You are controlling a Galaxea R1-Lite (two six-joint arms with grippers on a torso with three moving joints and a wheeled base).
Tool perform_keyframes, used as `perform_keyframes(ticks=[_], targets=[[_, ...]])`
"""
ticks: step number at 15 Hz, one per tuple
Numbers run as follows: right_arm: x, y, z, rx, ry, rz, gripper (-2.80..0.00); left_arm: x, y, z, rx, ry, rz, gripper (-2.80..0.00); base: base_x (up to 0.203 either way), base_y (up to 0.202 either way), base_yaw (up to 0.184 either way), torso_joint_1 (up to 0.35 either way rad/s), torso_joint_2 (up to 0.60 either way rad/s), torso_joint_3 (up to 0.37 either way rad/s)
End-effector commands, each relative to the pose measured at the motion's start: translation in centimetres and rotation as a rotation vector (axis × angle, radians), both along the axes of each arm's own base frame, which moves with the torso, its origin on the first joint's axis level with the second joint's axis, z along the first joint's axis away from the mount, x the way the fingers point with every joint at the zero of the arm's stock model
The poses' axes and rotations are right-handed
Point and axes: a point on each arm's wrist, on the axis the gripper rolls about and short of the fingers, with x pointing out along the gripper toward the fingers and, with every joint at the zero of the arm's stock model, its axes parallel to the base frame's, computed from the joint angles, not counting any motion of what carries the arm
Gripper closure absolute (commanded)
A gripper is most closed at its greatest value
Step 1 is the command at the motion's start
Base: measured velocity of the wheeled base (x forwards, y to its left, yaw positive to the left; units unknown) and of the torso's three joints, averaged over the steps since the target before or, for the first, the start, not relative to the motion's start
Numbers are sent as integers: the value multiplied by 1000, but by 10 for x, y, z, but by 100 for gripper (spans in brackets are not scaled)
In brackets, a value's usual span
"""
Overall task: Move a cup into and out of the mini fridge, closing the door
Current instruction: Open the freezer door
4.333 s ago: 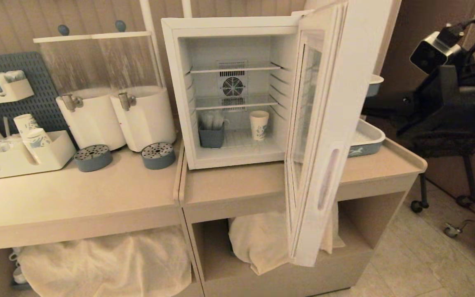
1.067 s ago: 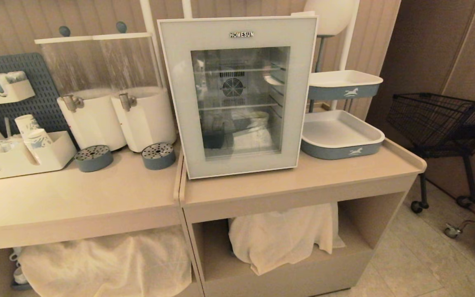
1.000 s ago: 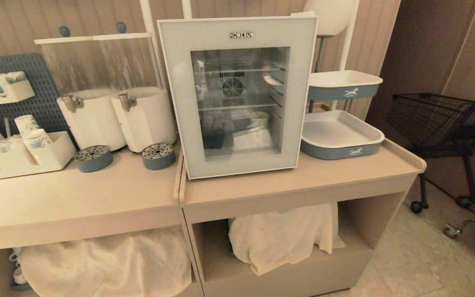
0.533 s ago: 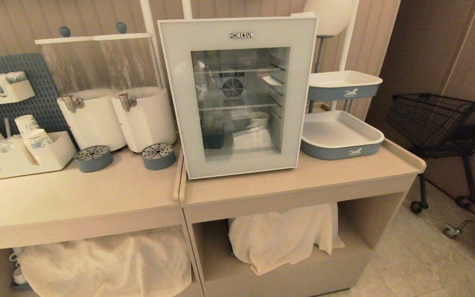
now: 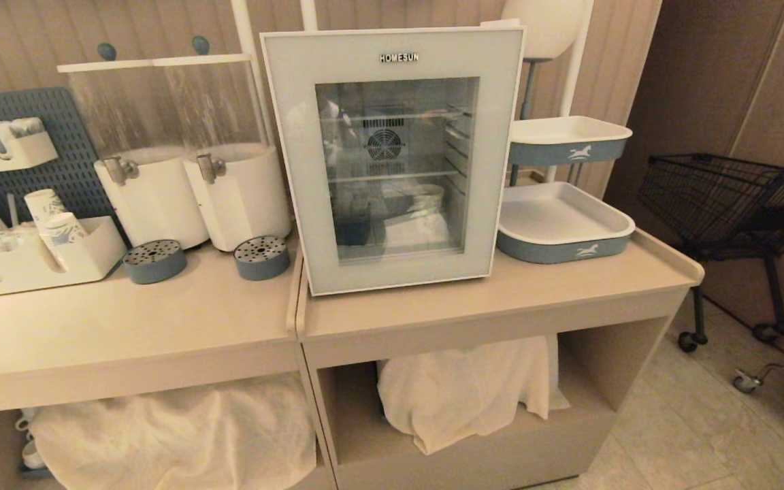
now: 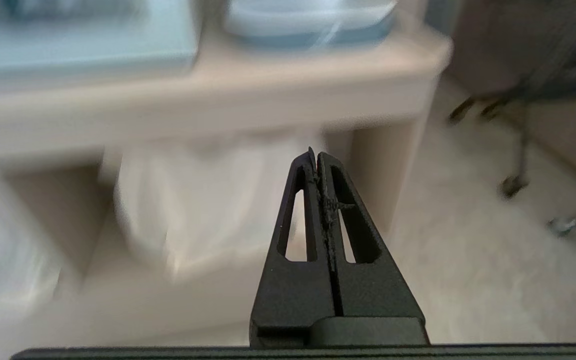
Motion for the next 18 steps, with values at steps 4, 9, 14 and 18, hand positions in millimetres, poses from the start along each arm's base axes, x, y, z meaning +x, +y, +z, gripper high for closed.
perform_keyframes(ticks=[4, 9, 14, 18], targets=[[-2, 0, -3, 10, -28, 3, 0, 0, 0, 0, -1, 1, 0, 0, 0, 0, 0, 0, 0, 0], [-1, 0, -1, 64, -51, -4, 0, 0, 0, 0, -1, 1, 1, 0, 0, 0, 0, 0, 0, 0], [-1, 0, -1, 56, -49, -4, 0, 0, 0, 0, -1, 2, 0, 0, 0, 0, 0, 0, 0, 0], [-1, 0, -1, 55, -49, -4, 0, 0, 0, 0, -1, 1, 0, 0, 0, 0, 0, 0, 0, 0]])
